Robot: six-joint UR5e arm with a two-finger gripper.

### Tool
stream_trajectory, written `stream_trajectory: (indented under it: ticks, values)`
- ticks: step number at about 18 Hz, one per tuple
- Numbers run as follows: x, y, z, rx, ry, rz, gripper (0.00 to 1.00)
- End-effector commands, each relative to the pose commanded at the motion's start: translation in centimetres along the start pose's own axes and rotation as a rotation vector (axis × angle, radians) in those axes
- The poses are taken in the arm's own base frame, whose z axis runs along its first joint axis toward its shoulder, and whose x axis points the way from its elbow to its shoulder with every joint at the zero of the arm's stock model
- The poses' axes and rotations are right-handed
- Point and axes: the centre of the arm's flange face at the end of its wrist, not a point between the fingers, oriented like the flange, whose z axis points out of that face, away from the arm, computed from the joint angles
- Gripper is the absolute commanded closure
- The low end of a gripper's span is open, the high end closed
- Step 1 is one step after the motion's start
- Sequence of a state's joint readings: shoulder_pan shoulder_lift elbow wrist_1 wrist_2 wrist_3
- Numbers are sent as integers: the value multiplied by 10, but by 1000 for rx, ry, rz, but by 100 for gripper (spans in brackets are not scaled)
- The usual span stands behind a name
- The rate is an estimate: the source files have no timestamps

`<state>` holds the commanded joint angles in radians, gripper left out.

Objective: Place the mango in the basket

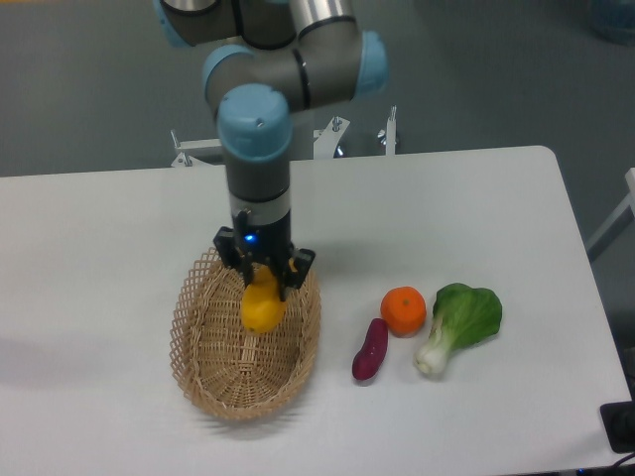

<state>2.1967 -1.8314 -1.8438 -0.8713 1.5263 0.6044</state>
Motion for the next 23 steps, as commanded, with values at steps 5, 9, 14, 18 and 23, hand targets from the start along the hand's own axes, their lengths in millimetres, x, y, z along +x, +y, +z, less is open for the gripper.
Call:
stream_trajectory:
  ticks: [5,9,14,18,23]
  values:
    - [12,-3,33,-67,1,34,60]
    - [8,-6,33,-78,-22,44,4]
    - [-2,-9,4,-42,-60,31,0]
    - [-72,-5,-46,18,-137,-67,0]
    - [-161,42,-77,-16,-166,-18,0]
